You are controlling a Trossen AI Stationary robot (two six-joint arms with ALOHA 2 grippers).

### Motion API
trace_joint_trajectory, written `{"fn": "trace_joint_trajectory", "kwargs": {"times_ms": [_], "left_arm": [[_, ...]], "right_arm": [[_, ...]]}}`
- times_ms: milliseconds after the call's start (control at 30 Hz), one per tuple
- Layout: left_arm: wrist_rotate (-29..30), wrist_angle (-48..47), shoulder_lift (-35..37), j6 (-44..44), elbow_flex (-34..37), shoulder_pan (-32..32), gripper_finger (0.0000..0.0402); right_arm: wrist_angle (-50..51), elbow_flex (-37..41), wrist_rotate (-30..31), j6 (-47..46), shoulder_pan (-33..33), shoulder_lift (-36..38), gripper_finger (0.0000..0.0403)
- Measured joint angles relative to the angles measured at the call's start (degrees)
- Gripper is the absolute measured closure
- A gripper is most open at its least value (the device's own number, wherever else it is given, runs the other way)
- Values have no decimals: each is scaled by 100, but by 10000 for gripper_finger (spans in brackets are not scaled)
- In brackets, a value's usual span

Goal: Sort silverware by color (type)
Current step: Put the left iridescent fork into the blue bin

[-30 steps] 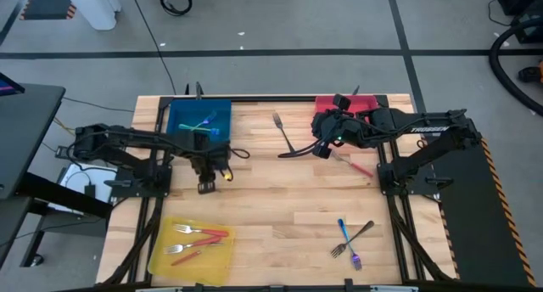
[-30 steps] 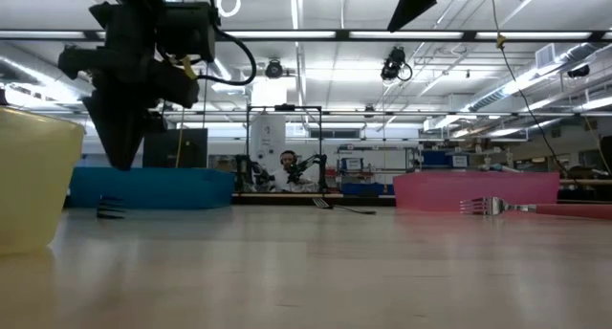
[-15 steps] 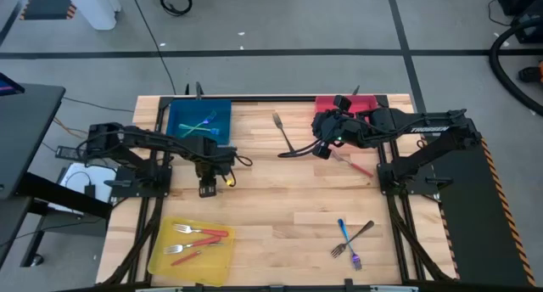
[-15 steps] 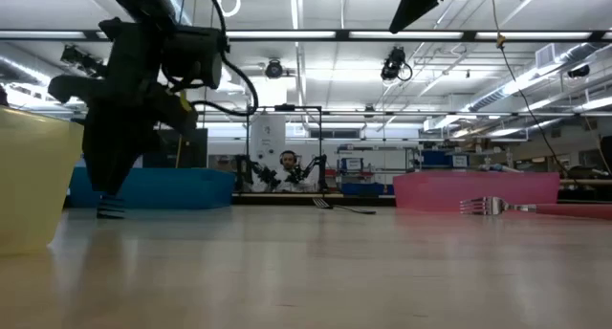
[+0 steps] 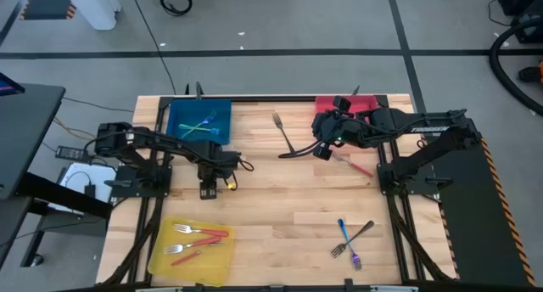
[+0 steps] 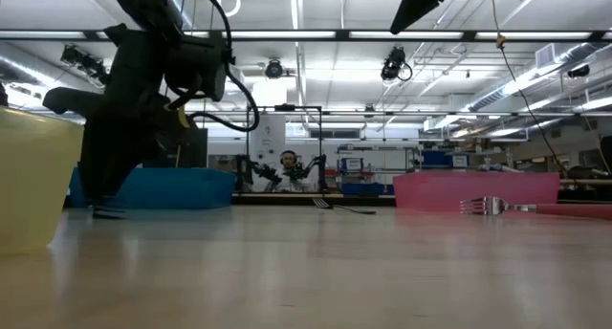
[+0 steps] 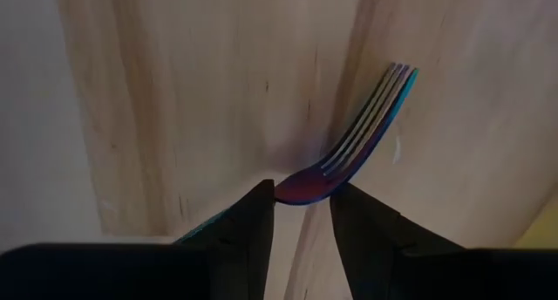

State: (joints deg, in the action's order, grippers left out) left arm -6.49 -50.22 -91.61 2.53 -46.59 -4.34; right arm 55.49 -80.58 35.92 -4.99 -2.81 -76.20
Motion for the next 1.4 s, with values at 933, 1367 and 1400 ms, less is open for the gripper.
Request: {"fn": "trace_joint_trajectory", "kwargs": {"times_ms": [933,1367,1400], "left_arm": [[421,594,-368,-81,-616,0,399],[683,3717,-330,-1441,-1493,-209,400],[685,3907,-330,-1492,-1489,-260,400]], "right_arm": [[34,-1,4,22,-1,0,300],[461,-2,-42,47,0,0,300],[575,-2,-97,-42,0,0,300]]}}
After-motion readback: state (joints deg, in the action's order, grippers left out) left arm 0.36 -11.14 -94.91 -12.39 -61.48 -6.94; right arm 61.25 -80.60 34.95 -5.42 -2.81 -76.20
